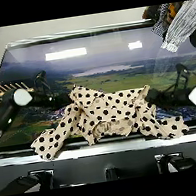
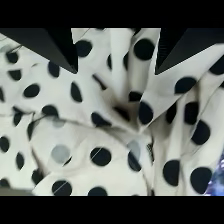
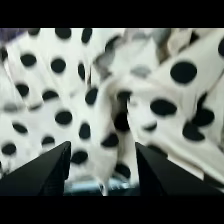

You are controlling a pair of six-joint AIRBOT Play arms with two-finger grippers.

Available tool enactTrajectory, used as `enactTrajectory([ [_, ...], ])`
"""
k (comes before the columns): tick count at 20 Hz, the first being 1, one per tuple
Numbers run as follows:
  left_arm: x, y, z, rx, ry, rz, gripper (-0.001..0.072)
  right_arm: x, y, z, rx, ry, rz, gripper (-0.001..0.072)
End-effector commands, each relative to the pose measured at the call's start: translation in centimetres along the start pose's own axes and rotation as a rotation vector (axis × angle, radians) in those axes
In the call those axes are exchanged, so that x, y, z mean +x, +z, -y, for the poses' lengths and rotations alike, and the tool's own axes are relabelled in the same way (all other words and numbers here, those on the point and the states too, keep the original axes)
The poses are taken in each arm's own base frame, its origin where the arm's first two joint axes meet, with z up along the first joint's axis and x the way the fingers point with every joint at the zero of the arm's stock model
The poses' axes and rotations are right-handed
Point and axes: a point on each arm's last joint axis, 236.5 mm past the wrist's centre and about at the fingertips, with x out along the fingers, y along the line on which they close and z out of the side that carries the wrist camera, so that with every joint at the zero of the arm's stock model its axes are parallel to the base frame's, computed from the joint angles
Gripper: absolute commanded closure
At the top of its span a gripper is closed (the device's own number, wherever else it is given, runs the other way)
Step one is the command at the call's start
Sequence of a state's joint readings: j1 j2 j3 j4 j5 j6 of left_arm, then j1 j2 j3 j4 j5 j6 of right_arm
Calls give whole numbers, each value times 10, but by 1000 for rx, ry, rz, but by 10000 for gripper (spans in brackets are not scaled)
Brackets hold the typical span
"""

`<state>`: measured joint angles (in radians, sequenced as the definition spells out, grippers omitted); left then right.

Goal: Fold the clothes and pants, and hang the long-sleeved shirts on hangers.

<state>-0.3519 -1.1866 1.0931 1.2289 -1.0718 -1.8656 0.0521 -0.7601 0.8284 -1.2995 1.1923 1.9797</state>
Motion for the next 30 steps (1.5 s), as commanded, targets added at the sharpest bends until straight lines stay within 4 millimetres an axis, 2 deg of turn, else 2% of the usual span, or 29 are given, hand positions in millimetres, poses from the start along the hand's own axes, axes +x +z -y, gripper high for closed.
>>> enactTrajectory([
  [1,-10,-38,-4,138,44,63,155,-10,-62,5,-131,-34,-76,232],
  [3,3,-71,0,137,22,43,156,10,-81,9,-179,-80,-94,232],
  [5,18,-94,6,182,8,20,155,29,-89,-2,-235,-68,-91,233],
  [7,29,-111,13,233,-5,3,155,47,-92,-5,-267,-100,-105,233],
  [11,32,-117,22,270,-12,12,154,84,-79,-3,-309,-154,-93,241],
  [12,32,-116,21,265,-6,15,155,92,-79,-4,-307,-156,-100,282],
  [14,32,-116,21,267,-5,15,154,104,-86,2,-300,-185,-141,305],
  [15,32,-116,21,268,-5,15,154,106,-88,5,-299,-198,-153,340],
  [16,32,-116,21,268,-5,15,154,107,-88,6,-302,-202,-155,415],
  [17,33,-117,21,269,-6,13,154,106,-86,6,-303,-201,-149,523],
  [19,35,-124,26,293,-11,0,153,102,-87,4,-296,-191,-145,650],
  [20,36,-130,31,311,-16,-10,153,98,-87,3,-295,-189,-144,687],
  [22,42,-142,43,355,-37,-23,153,92,-88,5,-270,-194,-145,687],
  [25,60,-157,63,400,-70,-29,153,90,-97,3,-231,-185,-176,687],
  [30,86,-169,54,321,-24,-83,155,90,-106,-3,-197,-156,-210,687],
])
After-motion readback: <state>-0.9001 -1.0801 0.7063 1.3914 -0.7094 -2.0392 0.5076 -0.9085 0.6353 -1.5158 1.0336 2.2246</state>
